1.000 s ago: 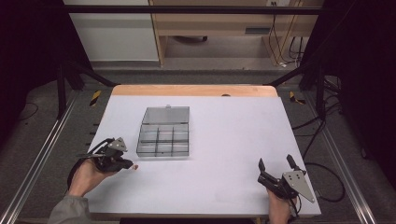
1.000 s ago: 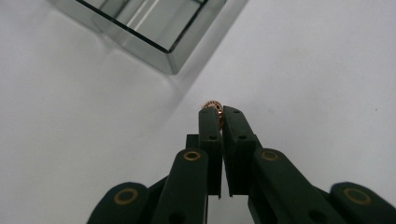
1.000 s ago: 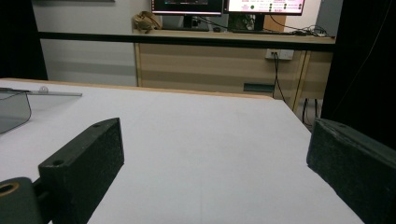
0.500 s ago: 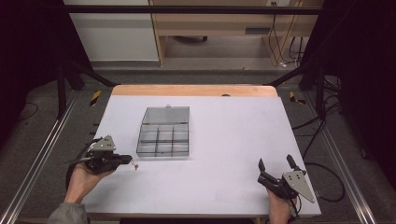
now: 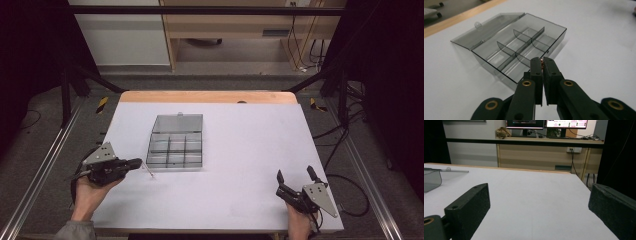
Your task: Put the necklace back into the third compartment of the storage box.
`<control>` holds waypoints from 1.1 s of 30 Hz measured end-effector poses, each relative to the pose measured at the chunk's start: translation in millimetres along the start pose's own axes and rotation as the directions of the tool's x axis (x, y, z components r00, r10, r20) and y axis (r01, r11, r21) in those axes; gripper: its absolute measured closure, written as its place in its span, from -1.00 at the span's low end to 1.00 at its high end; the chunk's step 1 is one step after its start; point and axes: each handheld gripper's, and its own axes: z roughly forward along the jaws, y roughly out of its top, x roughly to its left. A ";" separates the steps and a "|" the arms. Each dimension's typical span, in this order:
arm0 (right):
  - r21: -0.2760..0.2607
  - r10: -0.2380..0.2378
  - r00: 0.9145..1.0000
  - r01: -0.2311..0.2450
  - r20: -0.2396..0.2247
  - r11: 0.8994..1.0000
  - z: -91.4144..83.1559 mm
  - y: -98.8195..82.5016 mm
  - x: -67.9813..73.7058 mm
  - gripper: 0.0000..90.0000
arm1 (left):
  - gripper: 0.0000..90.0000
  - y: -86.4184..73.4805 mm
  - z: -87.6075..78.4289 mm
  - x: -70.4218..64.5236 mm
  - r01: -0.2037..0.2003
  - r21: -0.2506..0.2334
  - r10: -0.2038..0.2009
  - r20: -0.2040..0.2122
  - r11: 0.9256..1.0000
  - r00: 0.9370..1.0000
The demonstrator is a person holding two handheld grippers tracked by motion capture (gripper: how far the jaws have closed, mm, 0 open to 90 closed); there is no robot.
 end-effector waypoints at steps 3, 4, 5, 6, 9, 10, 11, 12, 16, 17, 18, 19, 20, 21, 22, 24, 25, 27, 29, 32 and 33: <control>0.000 0.000 1.000 0.000 0.000 1.000 0.0 0.0 0.0 -0.90 | 0.92 0.8 -1.8 -0.5 0.001 -0.022 -0.002 -0.010 1.000 1.000; 0.000 0.001 1.000 -0.001 0.000 1.000 0.0 0.0 0.0 -0.90 | 0.92 1.1 -2.9 -0.6 0.004 -0.034 -0.004 -0.015 0.999 1.000; 0.000 0.001 1.000 -0.001 0.000 1.000 0.0 0.0 -0.1 -0.90 | 0.92 1.5 -4.8 -0.7 0.008 -0.056 -0.009 -0.025 0.998 1.000; 0.000 0.001 1.000 -0.001 0.000 1.000 0.0 0.0 0.0 -0.90 | 0.92 1.6 -5.9 -0.8 0.013 -0.069 -0.015 -0.028 0.998 0.999; 0.000 0.001 1.000 -0.001 0.000 1.000 0.0 0.0 0.0 -0.90 | 0.92 2.0 -8.2 -1.1 0.017 -0.094 -0.021 -0.042 0.995 0.999; 0.000 0.001 1.000 -0.001 0.000 1.000 0.0 0.0 0.0 -0.90 | 0.92 2.6 -10.2 -1.3 0.020 -0.116 -0.026 -0.050 0.993 0.998; 0.000 0.001 1.000 -0.001 0.000 1.000 0.0 0.0 0.0 -0.90 | 0.92 2.6 -10.2 -1.3 0.020 -0.116 -0.026 -0.050 0.993 0.998; -0.001 0.001 1.000 -0.001 0.000 1.000 -0.1 0.0 0.0 -0.90 | 0.92 3.0 -11.6 -1.4 0.024 -0.133 -0.033 -0.060 0.991 0.998; -0.001 0.001 1.000 -0.001 0.000 1.000 -0.1 0.0 -0.1 -0.90 | 0.91 3.7 -14.0 -2.1 0.033 -0.165 -0.046 -0.072 0.986 0.996; -0.001 0.001 1.000 -0.001 0.001 1.000 -0.1 0.0 0.0 -0.90 | 0.91 4.1 -14.4 -2.4 0.034 -0.172 -0.048 -0.077 0.985 0.996; -0.001 0.001 1.000 -0.001 0.000 1.000 -0.1 0.0 -0.1 -0.90 | 0.91 4.6 -14.8 -2.5 0.035 -0.178 -0.050 -0.080 0.983 0.996; -0.001 0.001 1.000 -0.001 0.000 1.000 -0.1 0.0 -0.1 -0.90 | 0.91 4.6 -14.8 -2.5 0.035 -0.178 -0.050 -0.080 0.983 0.996; -0.001 0.001 1.000 -0.001 0.001 1.000 -0.1 0.0 0.0 -0.90 | 0.91 5.4 -15.3 -2.5 0.037 -0.186 -0.052 -0.080 0.982 0.995; -0.001 0.002 1.000 -0.002 0.000 1.000 -0.1 0.0 -0.1 -0.90 | 0.91 6.6 -16.1 -2.9 0.037 -0.199 -0.056 -0.088 0.979 0.995; -0.001 0.002 1.000 -0.002 0.000 1.000 -0.1 0.0 -0.1 -0.90 | 0.91 7.0 -16.5 -3.0 0.039 -0.206 -0.058 -0.087 0.978 0.994; -0.001 0.002 1.000 -0.002 0.001 1.000 -0.1 0.0 -0.1 -0.90 | 0.91 7.9 -17.2 -3.7 0.042 -0.223 -0.064 -0.093 0.974 0.994; -0.001 0.002 1.000 -0.002 0.001 1.000 -0.1 0.0 -0.1 -0.90 | 0.91 8.4 -17.8 -3.9 0.041 -0.229 -0.065 -0.096 0.973 0.993; -0.001 0.002 1.000 -0.002 0.001 1.000 -0.1 0.0 -0.1 -0.90 | 0.91 8.7 -18.1 -4.2 0.040 -0.234 -0.066 -0.101 0.971 0.993; -0.002 0.002 1.000 -0.002 0.001 1.000 -0.2 0.0 -0.1 -0.90 | 0.91 9.1 -18.9 -4.8 0.041 -0.247 -0.070 -0.107 0.968 0.992; -0.003 0.003 1.000 -0.003 0.001 1.000 -0.1 -0.1 -0.2 -0.90 | 0.91 9.8 -20.3 -5.3 0.050 -0.268 -0.083 -0.112 0.962 0.990; -0.003 0.004 1.000 -0.004 0.001 1.000 -0.1 -0.1 -0.2 -0.90 | 0.91 10.1 -20.6 -5.3 0.050 -0.271 -0.083 -0.112 0.961 0.990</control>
